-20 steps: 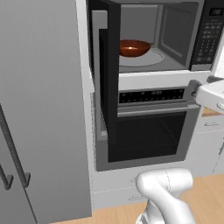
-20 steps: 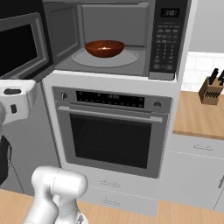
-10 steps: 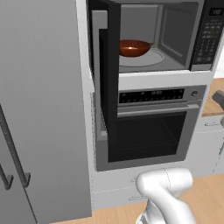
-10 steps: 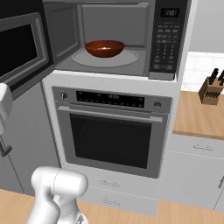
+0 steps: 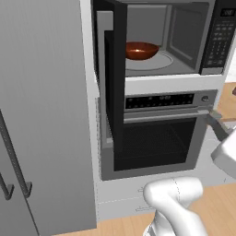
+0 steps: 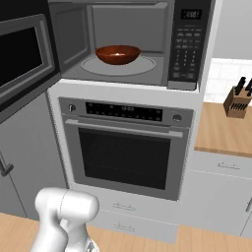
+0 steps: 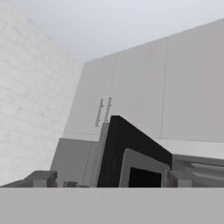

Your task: Open the microwave, place the bowl with waffle inside the microwave, then close the microwave door and turn it on.

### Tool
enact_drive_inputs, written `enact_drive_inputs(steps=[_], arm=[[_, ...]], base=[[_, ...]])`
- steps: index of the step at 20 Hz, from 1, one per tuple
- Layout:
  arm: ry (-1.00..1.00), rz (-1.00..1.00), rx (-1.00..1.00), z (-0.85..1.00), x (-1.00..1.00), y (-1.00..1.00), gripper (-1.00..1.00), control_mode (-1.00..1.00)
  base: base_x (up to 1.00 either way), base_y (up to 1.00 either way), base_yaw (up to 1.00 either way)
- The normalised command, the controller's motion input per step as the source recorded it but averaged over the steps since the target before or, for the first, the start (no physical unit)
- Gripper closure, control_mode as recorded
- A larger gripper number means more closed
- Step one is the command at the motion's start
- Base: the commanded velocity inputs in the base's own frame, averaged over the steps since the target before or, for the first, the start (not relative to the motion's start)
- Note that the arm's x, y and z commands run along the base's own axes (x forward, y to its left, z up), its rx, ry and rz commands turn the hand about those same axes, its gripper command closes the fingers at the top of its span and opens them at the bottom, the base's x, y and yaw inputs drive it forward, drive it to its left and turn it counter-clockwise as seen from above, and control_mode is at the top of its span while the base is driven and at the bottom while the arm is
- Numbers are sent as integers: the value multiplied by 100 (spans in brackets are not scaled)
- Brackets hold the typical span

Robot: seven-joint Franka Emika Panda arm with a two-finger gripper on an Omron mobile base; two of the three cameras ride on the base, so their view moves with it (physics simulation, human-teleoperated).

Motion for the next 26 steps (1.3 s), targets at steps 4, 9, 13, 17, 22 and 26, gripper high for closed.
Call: enact_drive_inputs(steps=[4,9,13,17,22,26], arm=[[0,-12,-20,-26,3,90,-100,-100],[0,-20,-15,-21,15,85,-100,-100],[0,-18,-7,-19,28,58,-100,-100],[-1,-16,-3,-8,24,41,-100,-100],[-3,-15,-1,-7,16,27,-100,-100],[-3,-14,0,-6,15,20,-100,-100]], base=[[0,0,0],[0,0,0],[0,0,0],[0,0,0],[0,0,0],[0,0,0]])
